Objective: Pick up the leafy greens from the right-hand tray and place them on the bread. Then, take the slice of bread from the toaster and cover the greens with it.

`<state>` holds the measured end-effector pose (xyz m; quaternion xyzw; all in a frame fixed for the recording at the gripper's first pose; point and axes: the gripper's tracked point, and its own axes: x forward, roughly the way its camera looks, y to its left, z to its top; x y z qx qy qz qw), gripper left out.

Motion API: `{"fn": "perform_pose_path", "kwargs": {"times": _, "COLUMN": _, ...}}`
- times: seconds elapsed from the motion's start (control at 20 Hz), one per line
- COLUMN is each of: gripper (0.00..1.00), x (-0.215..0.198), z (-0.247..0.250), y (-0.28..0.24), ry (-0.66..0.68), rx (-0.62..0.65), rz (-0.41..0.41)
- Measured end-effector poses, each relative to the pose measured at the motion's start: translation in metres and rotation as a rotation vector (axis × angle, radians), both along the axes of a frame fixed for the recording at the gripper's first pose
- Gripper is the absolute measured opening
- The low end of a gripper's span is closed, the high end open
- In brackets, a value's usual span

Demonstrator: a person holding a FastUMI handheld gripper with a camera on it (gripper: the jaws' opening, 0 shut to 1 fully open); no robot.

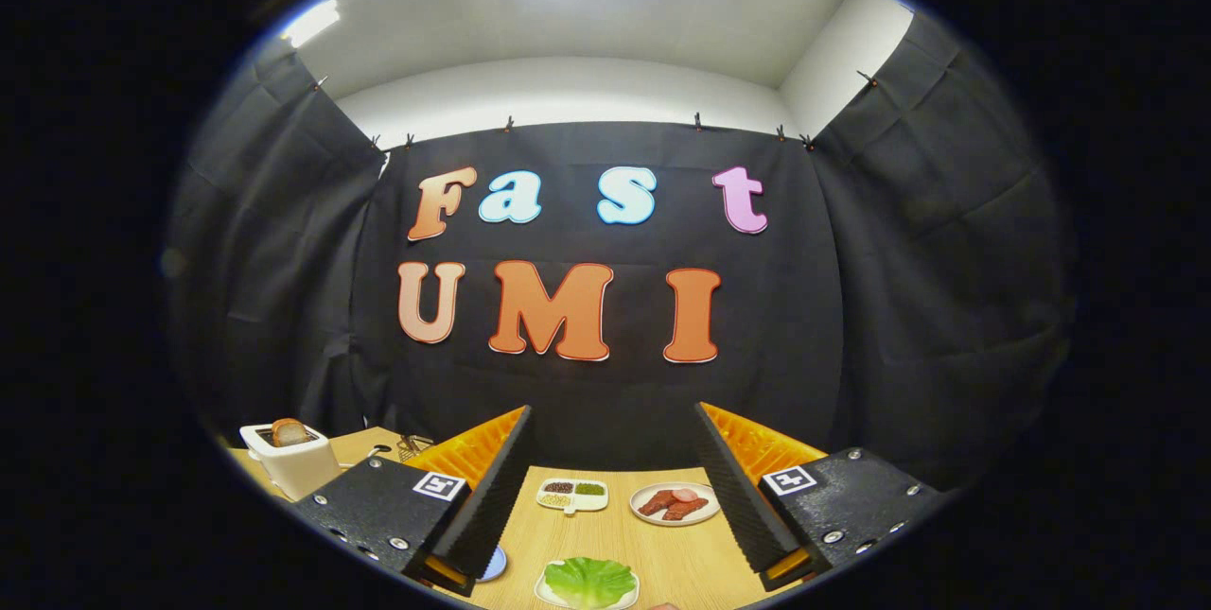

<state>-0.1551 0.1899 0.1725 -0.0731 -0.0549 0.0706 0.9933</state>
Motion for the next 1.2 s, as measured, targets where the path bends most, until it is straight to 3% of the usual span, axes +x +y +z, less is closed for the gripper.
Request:
{"fn": "perform_pose_path", "kwargs": {"times": 0.5, "gripper": 0.98, "x": 0.008, "z": -0.062, "y": 0.012, "ry": 0.243, "rx": -0.022, "rz": 0.065}}
{"fn": "perform_pose_path", "kwargs": {"times": 1.2, "gripper": 0.98, "x": 0.008, "z": -0.195, "y": 0.033, "ry": 0.7, "rx": -0.12, "rz": 0.125}}
